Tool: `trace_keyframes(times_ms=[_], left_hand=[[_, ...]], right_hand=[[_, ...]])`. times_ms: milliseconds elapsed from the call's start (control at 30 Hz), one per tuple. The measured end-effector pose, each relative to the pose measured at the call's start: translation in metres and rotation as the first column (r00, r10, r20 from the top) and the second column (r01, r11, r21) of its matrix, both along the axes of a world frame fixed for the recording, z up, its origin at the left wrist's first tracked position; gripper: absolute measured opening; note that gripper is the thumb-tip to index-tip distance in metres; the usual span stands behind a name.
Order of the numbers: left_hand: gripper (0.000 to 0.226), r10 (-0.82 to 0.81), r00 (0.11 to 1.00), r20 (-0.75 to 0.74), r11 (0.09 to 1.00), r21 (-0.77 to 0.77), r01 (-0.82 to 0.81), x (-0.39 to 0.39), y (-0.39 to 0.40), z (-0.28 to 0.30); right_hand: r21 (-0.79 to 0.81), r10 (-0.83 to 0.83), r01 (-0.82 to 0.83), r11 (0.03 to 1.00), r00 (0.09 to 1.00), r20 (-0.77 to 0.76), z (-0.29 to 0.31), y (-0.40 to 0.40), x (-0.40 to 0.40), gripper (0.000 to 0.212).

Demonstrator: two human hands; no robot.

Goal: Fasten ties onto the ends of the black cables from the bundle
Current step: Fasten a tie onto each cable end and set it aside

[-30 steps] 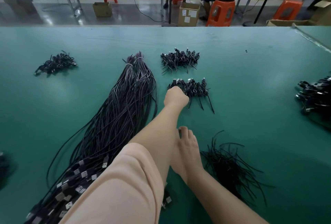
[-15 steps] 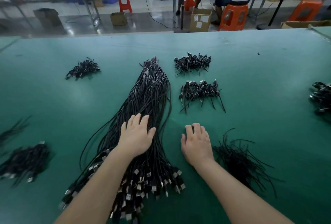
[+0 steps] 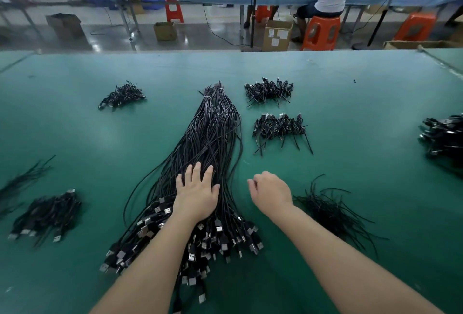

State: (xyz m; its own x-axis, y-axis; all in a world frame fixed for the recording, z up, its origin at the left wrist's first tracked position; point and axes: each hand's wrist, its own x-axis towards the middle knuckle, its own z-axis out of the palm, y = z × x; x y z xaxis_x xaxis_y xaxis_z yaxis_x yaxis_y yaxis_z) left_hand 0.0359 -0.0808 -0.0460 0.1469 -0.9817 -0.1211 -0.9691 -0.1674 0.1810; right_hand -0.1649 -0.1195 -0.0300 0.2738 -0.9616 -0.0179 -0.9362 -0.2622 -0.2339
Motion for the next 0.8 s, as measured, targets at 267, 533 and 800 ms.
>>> trace_keyframes(times_ms=[267, 533, 800], left_hand=[[0.062, 0.010, 1.000, -0.028, 1.000, -0.026, -0.010, 0.000, 0.001, 0.003], [0.054, 0.079, 0.975, -0.210, 0.997, -0.005, -0.081, 0.005, -0.005, 0.008], [0.053, 0.140, 0.973, -0.182, 0.979, -0.122, -0.164, -0.013, -0.032, 0.051]], right_hand=[[0.464, -0.159, 0.008, 0.886, 0.944, 0.288, 0.011, 0.017, 0.029, 0.024], [0.464, -0.256, -0.070, 0.883, 0.756, 0.603, 0.054, 0.027, 0.011, 0.015], [0.346, -0.179, -0.121, 0.930, 0.673, 0.718, 0.090, 0.038, -0.004, 0.023]])
